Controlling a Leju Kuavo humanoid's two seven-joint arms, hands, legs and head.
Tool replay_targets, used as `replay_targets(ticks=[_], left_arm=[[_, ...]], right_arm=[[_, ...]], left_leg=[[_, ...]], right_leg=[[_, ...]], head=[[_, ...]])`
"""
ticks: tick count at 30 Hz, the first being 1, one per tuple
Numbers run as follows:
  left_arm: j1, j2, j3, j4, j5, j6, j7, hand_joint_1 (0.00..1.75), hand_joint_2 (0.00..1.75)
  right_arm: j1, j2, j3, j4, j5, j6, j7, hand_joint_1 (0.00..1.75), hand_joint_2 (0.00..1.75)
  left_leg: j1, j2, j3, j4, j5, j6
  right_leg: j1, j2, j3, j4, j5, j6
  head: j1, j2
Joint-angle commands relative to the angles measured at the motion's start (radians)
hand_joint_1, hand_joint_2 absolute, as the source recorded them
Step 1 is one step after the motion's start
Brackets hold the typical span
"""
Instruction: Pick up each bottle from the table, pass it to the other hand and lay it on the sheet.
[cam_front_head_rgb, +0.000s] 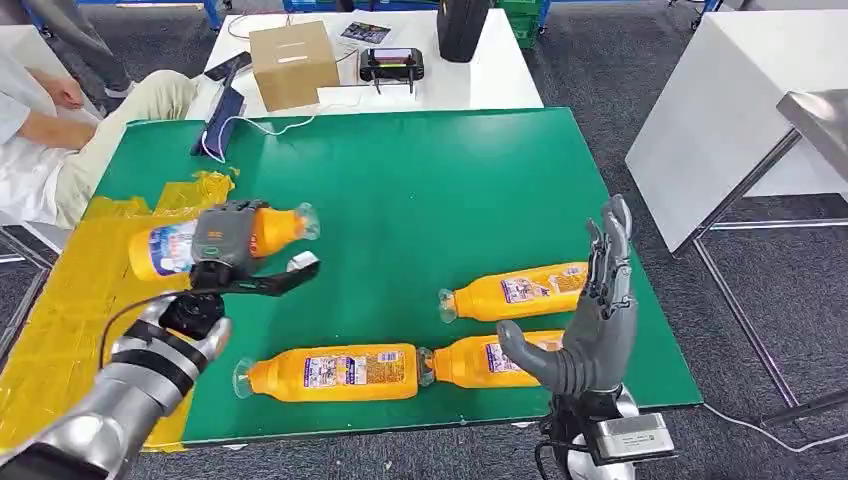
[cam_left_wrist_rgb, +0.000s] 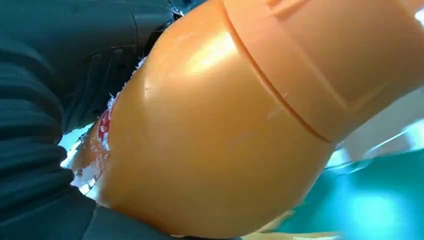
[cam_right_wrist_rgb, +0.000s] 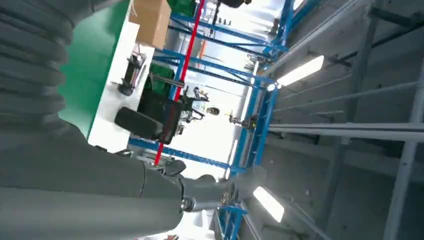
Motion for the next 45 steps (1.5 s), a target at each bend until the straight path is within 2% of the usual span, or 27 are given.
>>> replay_targets(ticks=[1,3,5,7,8,12,15,19,32,33,34,35,45], left_arm=[[-0.249,0.177,-0.026,0.448,-0.001,-0.060,-0.028,1.75,1.75],[-0.249,0.178,-0.025,0.449,-0.001,-0.059,-0.030,1.75,1.75],[-0.253,0.169,-0.011,0.469,0.000,-0.094,-0.034,1.75,1.75],[-0.255,0.166,0.030,0.491,0.027,-0.135,-0.056,1.75,1.75],[-0.246,0.155,0.074,0.500,0.065,-0.148,-0.099,1.75,1.75],[-0.182,0.100,0.123,0.493,0.116,-0.170,-0.173,1.75,1.75],[-0.122,0.039,0.172,0.463,0.175,-0.120,-0.238,1.75,1.75],[-0.077,-0.008,0.178,0.430,0.186,-0.061,-0.247,1.75,1.75],[-0.043,-0.026,0.188,0.425,0.192,-0.035,-0.243,1.75,1.75],[-0.041,-0.024,0.182,0.429,0.183,-0.030,-0.228,1.38,1.75],[-0.038,-0.023,0.178,0.430,0.177,-0.024,-0.219,0.09,1.75],[-0.031,-0.021,0.174,0.431,0.168,-0.009,-0.206,0.00,1.75],[-0.025,-0.022,0.180,0.436,0.169,-0.002,-0.200,0.00,1.75]], right_arm=[[-0.032,0.013,-0.005,0.157,-0.050,0.007,-0.010,0.00,1.75],[-0.033,0.013,-0.005,0.159,-0.050,0.007,-0.011,0.00,1.75],[-0.036,0.012,-0.005,0.163,-0.054,0.004,-0.008,0.00,1.75],[-0.037,0.009,-0.006,0.169,-0.053,-0.002,-0.007,0.00,1.75],[-0.034,0.005,-0.011,0.172,-0.045,-0.013,-0.005,0.00,1.75],[-0.018,0.004,-0.043,0.177,-0.038,-0.025,0.009,0.00,1.75],[-0.023,0.006,-0.048,0.176,-0.027,-0.019,0.014,0.00,1.75],[-0.039,0.008,-0.025,0.182,-0.006,-0.005,0.033,0.00,1.75],[-0.062,0.007,-0.004,0.201,0.014,0.001,0.056,0.00,1.75],[-0.065,0.006,-0.001,0.205,0.015,0.003,0.060,0.00,1.75],[-0.066,0.005,0.000,0.207,0.016,0.004,0.062,0.00,1.75],[-0.069,0.003,0.002,0.213,0.020,0.006,0.066,0.00,1.75],[-0.073,0.000,0.005,0.218,0.025,0.009,0.070,0.00,1.75]], left_leg=[[0.003,0.004,0.002,0.000,-0.001,-0.002],[0.004,0.002,0.005,0.000,-0.003,-0.003],[0.004,0.001,0.002,0.000,-0.001,-0.002],[0.004,0.001,0.001,0.001,-0.001,-0.002],[0.005,-0.001,0.003,0.001,-0.002,-0.002],[0.004,-0.006,0.002,-0.001,-0.001,-0.002],[0.003,-0.007,0.002,-0.001,0.000,-0.001],[0.002,-0.007,0.001,-0.001,0.000,-0.001],[0.002,-0.005,0.001,0.000,-0.001,-0.002],[0.002,-0.004,0.000,0.000,0.000,-0.002],[0.003,-0.005,0.001,0.000,-0.001,-0.002],[0.003,-0.006,0.004,-0.001,-0.001,-0.002],[0.003,-0.005,0.003,0.000,-0.001,-0.002]], right_leg=[[0.002,0.010,0.000,0.000,0.000,-0.002],[0.002,0.013,0.002,0.000,-0.002,-0.004],[0.002,0.007,0.000,-0.001,-0.001,-0.002],[0.003,0.007,-0.001,0.000,-0.001,-0.002],[0.003,0.010,0.002,0.000,-0.002,-0.003],[0.002,0.005,0.003,-0.001,-0.002,-0.002],[0.001,0.002,0.002,-0.002,-0.002,-0.002],[0.000,0.000,0.002,-0.002,-0.002,-0.001],[0.001,0.005,0.001,-0.001,-0.001,-0.002],[0.001,0.003,0.000,-0.001,-0.001,-0.001],[0.001,0.004,0.001,-0.001,-0.001,-0.002],[0.001,0.007,0.004,-0.002,-0.002,-0.002],[0.001,0.007,0.003,-0.001,-0.002,-0.002]], head=[[0.000,0.000],[0.000,0.000],[0.000,0.000],[0.000,0.000],[0.000,0.000],[0.000,0.000],[0.000,0.000],[0.000,0.000],[0.000,0.000],[0.000,0.000],[0.000,0.000],[0.000,0.000],[0.000,0.000]])
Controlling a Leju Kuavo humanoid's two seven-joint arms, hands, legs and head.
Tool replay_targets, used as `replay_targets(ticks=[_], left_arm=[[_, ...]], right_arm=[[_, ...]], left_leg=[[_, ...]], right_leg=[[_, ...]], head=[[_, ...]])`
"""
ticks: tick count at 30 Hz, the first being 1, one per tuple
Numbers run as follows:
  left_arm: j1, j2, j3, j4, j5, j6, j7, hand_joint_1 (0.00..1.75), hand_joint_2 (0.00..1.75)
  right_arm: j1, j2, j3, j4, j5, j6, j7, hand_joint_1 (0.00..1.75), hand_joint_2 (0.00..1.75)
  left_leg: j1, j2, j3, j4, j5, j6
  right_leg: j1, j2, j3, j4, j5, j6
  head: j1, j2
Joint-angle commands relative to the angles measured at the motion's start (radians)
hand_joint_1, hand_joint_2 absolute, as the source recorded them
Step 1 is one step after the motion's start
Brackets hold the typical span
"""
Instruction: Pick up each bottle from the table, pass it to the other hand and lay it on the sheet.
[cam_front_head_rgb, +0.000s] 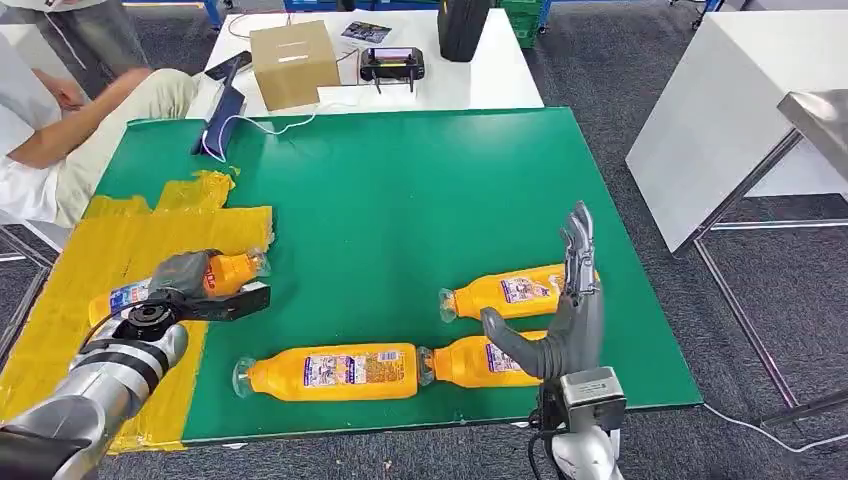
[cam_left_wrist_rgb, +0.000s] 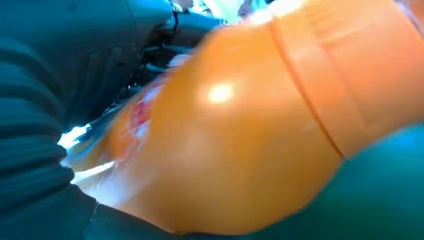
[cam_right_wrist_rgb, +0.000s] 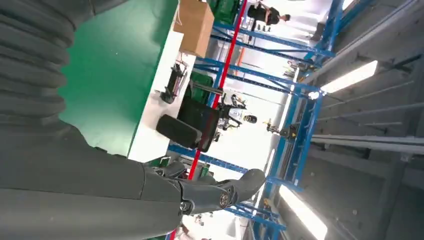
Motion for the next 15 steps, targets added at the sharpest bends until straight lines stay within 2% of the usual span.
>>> replay_targets(ticks=[1,4,5,11,12,15], left_arm=[[0.007,-0.022,0.023,0.041,-0.008,0.005,0.013,0.00,1.75],[0.005,-0.023,0.024,0.041,-0.011,0.009,0.015,0.00,1.75],[0.014,-0.029,0.043,0.034,-0.017,0.064,0.026,0.00,1.75],[0.045,-0.038,0.076,-0.006,-0.018,0.152,0.000,0.00,1.75],[0.065,-0.042,0.085,-0.040,-0.017,0.219,-0.020,0.00,0.00],[0.140,-0.069,0.124,-0.187,0.020,0.344,-0.105,0.00,0.00]], right_arm=[[-0.040,-0.012,0.015,0.069,0.001,0.005,0.010,0.00,1.75],[-0.041,-0.013,0.016,0.072,0.005,0.005,0.012,0.00,1.75],[-0.047,-0.022,0.023,0.085,0.037,0.005,0.031,0.00,1.75],[-0.045,-0.032,0.030,0.092,0.073,0.008,0.047,0.00,1.75],[-0.041,-0.037,0.029,0.090,0.088,0.005,0.052,0.00,1.75],[-0.035,-0.059,0.023,0.091,0.198,-0.029,0.089,0.00,1.75]], left_leg=[[0.001,-0.001,0.003,-0.001,-0.001,-0.001],[0.001,-0.001,0.003,-0.001,-0.001,-0.001],[0.001,-0.002,0.004,-0.001,-0.001,-0.001],[0.001,-0.003,0.005,0.000,-0.002,-0.001],[0.001,-0.002,0.004,-0.001,-0.001,-0.001],[0.001,-0.003,0.004,-0.001,-0.001,-0.001]], right_leg=[[0.000,0.005,0.003,-0.001,-0.001,-0.001],[0.000,0.005,0.003,-0.001,-0.001,-0.001],[0.000,0.005,0.004,-0.001,-0.001,-0.001],[0.000,0.007,0.005,-0.001,-0.002,-0.002],[0.000,0.006,0.004,-0.001,-0.001,-0.001],[0.000,0.004,0.004,-0.001,-0.001,-0.001]], head=[[0.000,0.000],[0.000,0.000],[0.000,0.000],[0.000,0.000],[0.000,0.000],[0.000,0.000]])
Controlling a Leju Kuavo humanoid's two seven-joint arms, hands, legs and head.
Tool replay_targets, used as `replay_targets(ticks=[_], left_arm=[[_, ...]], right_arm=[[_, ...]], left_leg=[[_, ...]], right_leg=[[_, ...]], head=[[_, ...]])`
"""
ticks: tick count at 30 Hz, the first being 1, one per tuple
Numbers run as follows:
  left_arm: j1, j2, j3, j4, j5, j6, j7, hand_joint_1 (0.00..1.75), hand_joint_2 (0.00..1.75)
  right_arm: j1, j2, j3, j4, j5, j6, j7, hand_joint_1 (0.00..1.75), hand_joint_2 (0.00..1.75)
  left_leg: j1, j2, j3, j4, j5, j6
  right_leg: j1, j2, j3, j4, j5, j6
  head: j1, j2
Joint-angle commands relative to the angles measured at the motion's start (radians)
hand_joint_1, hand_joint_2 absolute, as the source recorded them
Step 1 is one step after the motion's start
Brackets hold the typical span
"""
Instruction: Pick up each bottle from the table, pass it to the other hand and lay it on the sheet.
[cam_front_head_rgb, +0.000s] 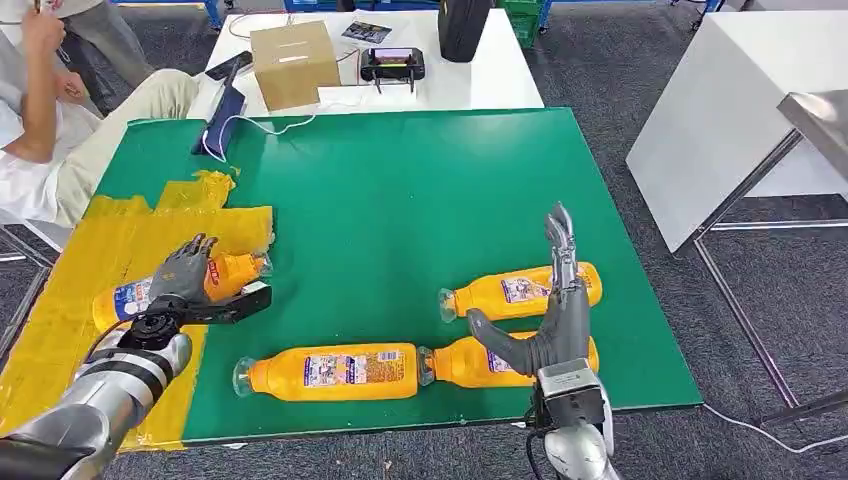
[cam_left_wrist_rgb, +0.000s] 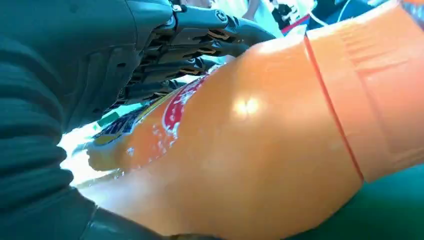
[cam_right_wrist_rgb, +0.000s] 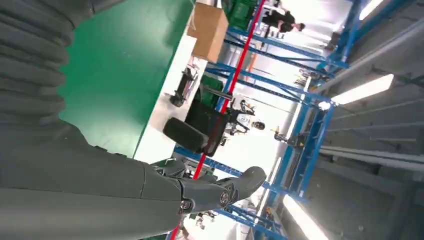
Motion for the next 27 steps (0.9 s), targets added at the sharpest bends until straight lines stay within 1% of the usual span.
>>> replay_targets(ticks=[1,2,4,5,7,8,9,11,13,14,15,16,17,18,19,20,21,23,24,25,27], left_arm=[[0.150,-0.069,0.110,-0.284,0.054,0.220,-0.143,0.00,0.00],[0.168,-0.074,0.112,-0.326,0.063,0.225,-0.155,0.00,0.00],[0.258,-0.089,0.121,-0.536,0.108,0.214,-0.197,0.00,0.00],[0.294,-0.091,0.121,-0.618,0.106,0.203,-0.195,0.00,0.00],[0.332,-0.088,0.118,-0.712,0.097,0.172,-0.185,0.00,0.00],[0.334,-0.084,0.114,-0.727,0.078,0.158,-0.171,0.00,0.00],[0.333,-0.081,0.113,-0.731,0.060,0.159,-0.163,0.00,0.00],[0.330,-0.078,0.115,-0.730,0.060,0.158,-0.163,0.00,0.00],[0.327,-0.079,0.115,-0.721,0.060,0.158,-0.163,0.00,0.00],[0.327,-0.079,0.115,-0.721,0.060,0.158,-0.163,0.00,0.00],[0.321,-0.084,0.120,-0.702,0.047,0.187,-0.164,0.00,0.00],[0.321,-0.091,0.126,-0.706,0.058,0.193,-0.168,0.00,0.00],[0.322,-0.093,0.128,-0.711,0.069,0.193,-0.173,0.00,0.00],[0.328,-0.098,0.130,-0.727,0.112,0.194,-0.194,0.00,0.00],[0.334,-0.100,0.130,-0.745,0.146,0.186,-0.209,0.00,0.00],[0.341,-0.107,0.128,-0.769,0.223,0.168,-0.246,0.00,0.00],[0.349,-0.117,0.124,-0.795,0.304,0.145,-0.284,0.00,0.00],[0.371,-0.125,0.103,-0.846,0.394,0.110,-0.330,0.00,0.00],[0.380,-0.129,0.088,-0.865,0.434,0.094,-0.350,0.00,0.00],[0.386,-0.133,0.075,-0.877,0.448,0.089,-0.357,0.00,0.00],[0.389,-0.136,0.071,-0.877,0.446,0.088,-0.357,0.00,0.00]], right_arm=[[-0.030,-0.066,0.012,0.066,0.202,-0.057,0.079,0.00,1.75],[-0.034,-0.073,0.010,0.069,0.229,-0.059,0.093,0.00,1.75],[-0.056,-0.097,-0.001,0.077,0.338,-0.060,0.156,0.00,1.75],[-0.067,-0.104,-0.005,0.082,0.390,-0.060,0.186,0.00,1.75],[-0.101,-0.126,-0.004,0.110,0.499,-0.042,0.244,0.00,1.75],[-0.121,-0.130,-0.003,0.128,0.534,-0.029,0.270,0.00,1.75],[-0.145,-0.138,-0.002,0.159,0.559,-0.012,0.289,0.00,1.75],[-0.152,-0.139,-0.006,0.168,0.559,-0.011,0.289,0.00,1.75],[-0.152,-0.132,-0.004,0.177,0.561,-0.015,0.289,0.00,1.75],[-0.152,-0.132,-0.004,0.177,0.561,-0.015,0.289,0.00,1.75],[-0.165,-0.144,0.005,0.196,0.597,0.012,0.328,0.00,1.75],[-0.196,-0.161,0.017,0.242,0.643,0.047,0.365,0.00,1.75],[-0.215,-0.172,0.023,0.273,0.659,0.071,0.381,0.00,1.75],[-0.256,-0.197,0.039,0.339,0.688,0.122,0.406,0.00,1.75],[-0.287,-0.211,0.047,0.392,0.703,0.141,0.416,0.00,1.75],[-0.335,-0.237,0.065,0.470,0.710,0.185,0.418,0.00,1.75],[-0.361,-0.245,0.064,0.519,0.702,0.194,0.403,0.00,1.75],[-0.414,-0.272,0.068,0.611,0.671,0.239,0.365,0.00,1.75],[-0.440,-0.290,0.079,0.654,0.662,0.265,0.355,0.00,1.75],[-0.459,-0.300,0.078,0.687,0.643,0.291,0.337,0.00,1.75],[-0.460,-0.305,0.075,0.690,0.639,0.292,0.332,0.00,1.75]], left_leg=[[0.001,-0.004,0.003,-0.001,-0.001,0.000],[0.000,-0.003,0.002,-0.001,-0.001,0.000],[0.000,-0.003,0.003,-0.001,-0.001,0.000],[0.000,-0.004,0.003,0.000,-0.002,0.000],[-0.001,-0.001,0.001,0.000,-0.001,0.000],[0.000,-0.002,0.002,0.001,-0.003,0.000],[0.000,-0.001,0.002,0.001,-0.002,0.000],[0.000,0.000,0.000,0.000,-0.001,0.000],[0.000,-0.001,0.001,0.000,-0.002,-0.001],[0.000,-0.001,0.000,0.000,-0.001,0.000],[0.000,-0.002,0.002,0.000,-0.002,-0.001],[0.000,-0.001,0.002,0.000,-0.001,-0.001],[0.000,-0.001,0.001,0.000,-0.001,0.000],[0.001,-0.001,0.003,0.000,-0.002,-0.001],[0.001,0.000,0.003,0.000,-0.001,0.000],[0.001,0.002,0.002,0.000,-0.001,0.000],[0.001,0.001,0.003,0.000,-0.002,0.000],[0.001,0.000,0.001,0.000,-0.001,0.000],[0.000,-0.001,0.003,0.000,-0.001,0.000],[0.000,-0.001,0.002,0.000,-0.001,0.001],[-0.001,-0.001,0.001,0.000,0.000,0.001]], right_leg=[[0.000,0.003,0.003,-0.001,-0.001,-0.001],[0.000,0.002,0.002,-0.001,-0.001,-0.001],[-0.001,0.004,0.003,-0.001,-0.001,-0.001],[-0.001,0.005,0.004,-0.001,-0.002,-0.001],[-0.001,0.004,0.001,-0.001,0.000,0.000],[-0.001,0.007,0.003,0.000,-0.002,-0.001],[0.000,0.007,0.002,-0.001,-0.001,-0.001],[0.000,0.005,0.000,-0.001,0.000,-0.001],[0.000,0.007,0.001,-0.001,0.000,-0.001],[0.000,0.004,0.001,-0.001,0.000,-0.001],[0.000,0.006,0.002,0.000,-0.001,-0.002],[0.000,0.005,0.002,-0.001,0.000,-0.001],[0.000,0.004,0.001,-0.001,0.000,-0.001],[0.000,0.008,0.003,-0.001,0.000,-0.001],[0.000,0.008,0.003,-0.002,0.000,-0.001],[0.000,0.007,0.002,-0.002,0.001,0.000],[0.000,0.010,0.003,-0.001,0.001,-0.001],[0.000,0.006,0.002,-0.002,0.001,0.000],[0.000,0.009,0.003,-0.001,0.001,0.000],[-0.001,0.007,0.003,-0.002,0.001,0.001],[-0.001,0.004,0.002,-0.001,0.001,0.001]], head=[[0.000,0.000],[0.000,0.000],[0.000,0.000],[0.000,0.000],[0.000,0.000],[0.000,0.000],[0.000,0.000],[0.000,0.000],[0.000,0.000],[0.000,0.000],[0.000,0.000],[0.000,0.000],[0.000,0.000],[0.000,0.000],[0.000,0.000],[0.000,0.000],[0.000,0.000],[0.000,0.000],[0.000,0.000],[0.000,0.000],[0.000,0.000]])
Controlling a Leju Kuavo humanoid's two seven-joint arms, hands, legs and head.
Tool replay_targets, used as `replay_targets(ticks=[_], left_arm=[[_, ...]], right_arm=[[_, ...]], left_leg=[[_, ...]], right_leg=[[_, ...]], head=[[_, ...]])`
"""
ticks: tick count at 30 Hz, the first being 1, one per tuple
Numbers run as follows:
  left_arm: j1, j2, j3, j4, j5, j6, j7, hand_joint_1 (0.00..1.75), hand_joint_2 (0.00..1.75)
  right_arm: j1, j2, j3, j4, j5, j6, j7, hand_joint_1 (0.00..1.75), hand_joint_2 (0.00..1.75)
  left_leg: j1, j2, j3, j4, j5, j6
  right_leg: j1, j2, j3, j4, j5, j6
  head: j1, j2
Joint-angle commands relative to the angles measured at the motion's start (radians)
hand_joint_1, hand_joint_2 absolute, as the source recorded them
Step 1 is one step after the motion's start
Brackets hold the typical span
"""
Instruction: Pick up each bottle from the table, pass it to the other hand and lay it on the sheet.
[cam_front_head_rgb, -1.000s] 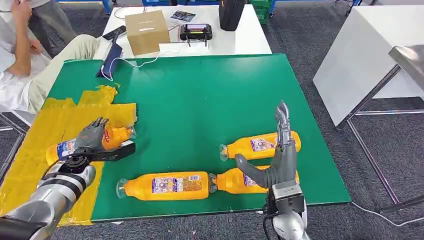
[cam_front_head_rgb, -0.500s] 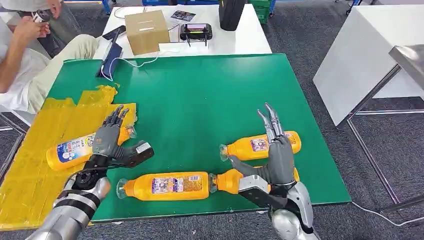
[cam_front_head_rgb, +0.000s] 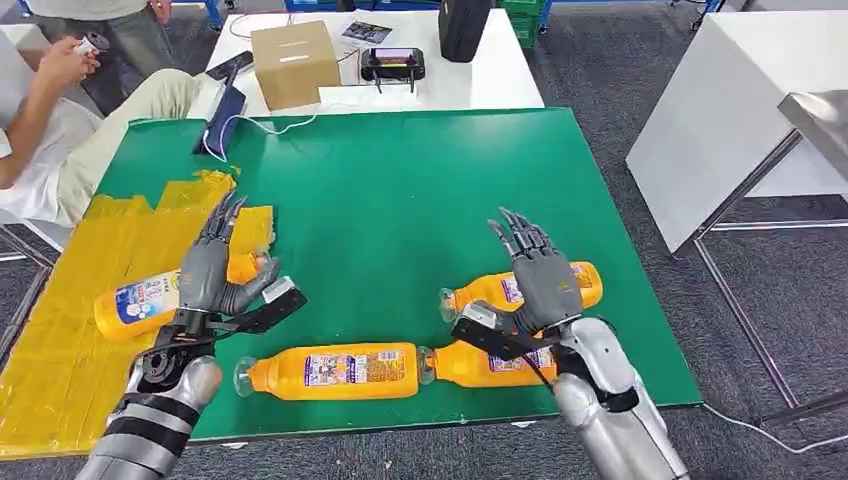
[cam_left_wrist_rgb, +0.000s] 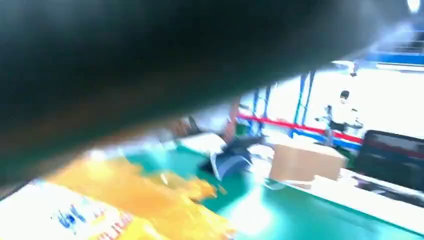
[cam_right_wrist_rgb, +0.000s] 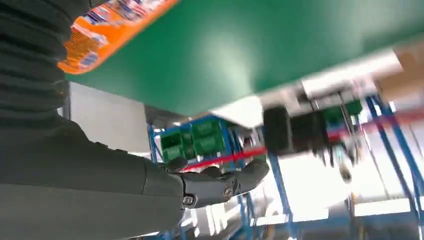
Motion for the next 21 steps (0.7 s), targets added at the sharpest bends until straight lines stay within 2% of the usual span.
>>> replay_targets(ticks=[1,5,8,9,13,15,21], left_arm=[[0.033,-0.048,-0.030,-0.103,0.111,-0.049,-0.056,0.00,0.00],[0.041,-0.052,-0.054,-0.132,0.259,-0.075,-0.130,0.00,0.00],[0.064,-0.063,-0.077,-0.188,0.367,-0.096,-0.180,0.00,0.00],[0.078,-0.064,-0.083,-0.216,0.404,-0.098,-0.193,0.00,1.75],[0.108,-0.055,-0.101,-0.276,0.467,-0.097,-0.215,0.00,1.75],[0.114,-0.053,-0.108,-0.292,0.471,-0.090,-0.219,0.00,1.75],[0.123,-0.060,-0.129,-0.332,0.516,-0.079,-0.258,0.00,1.75]], right_arm=[[-0.204,-0.103,0.059,0.369,-0.047,0.088,-0.055,0.00,1.75],[-0.242,-0.128,0.088,0.450,-0.100,0.150,-0.076,0.00,1.75],[-0.270,-0.126,0.095,0.553,-0.123,0.151,-0.110,0.00,1.75],[-0.273,-0.118,0.095,0.586,-0.130,0.141,-0.119,0.00,1.75],[-0.274,-0.102,0.115,0.649,-0.134,0.127,-0.125,0.00,1.75],[-0.275,-0.098,0.123,0.675,-0.134,0.118,-0.117,0.00,1.75],[-0.289,-0.103,0.139,0.753,-0.133,0.134,-0.113,0.00,1.75]], left_leg=[[0.001,-0.003,0.003,0.000,-0.002,0.000],[0.000,-0.003,0.002,0.000,-0.001,-0.001],[0.000,-0.003,0.002,0.000,-0.001,-0.001],[0.000,-0.004,0.001,0.000,-0.001,0.000],[0.000,-0.002,0.004,0.000,-0.002,-0.001],[0.000,-0.002,0.001,0.000,-0.001,0.000],[0.000,-0.004,0.003,0.001,-0.002,-0.001]], right_leg=[[0.000,0.006,0.004,-0.001,-0.001,-0.001],[-0.001,0.004,0.003,-0.001,0.000,-0.001],[-0.001,0.003,0.002,0.000,0.000,0.000],[-0.001,0.001,0.002,-0.001,0.000,0.000],[0.000,0.006,0.004,-0.001,-0.001,-0.001],[-0.001,0.002,0.001,-0.001,0.000,0.000],[0.000,0.006,0.003,0.000,-0.001,-0.001]], head=[[0.000,0.000],[0.000,0.000],[0.000,0.000],[0.000,0.000],[0.000,0.000],[0.000,0.000],[0.000,0.000]])
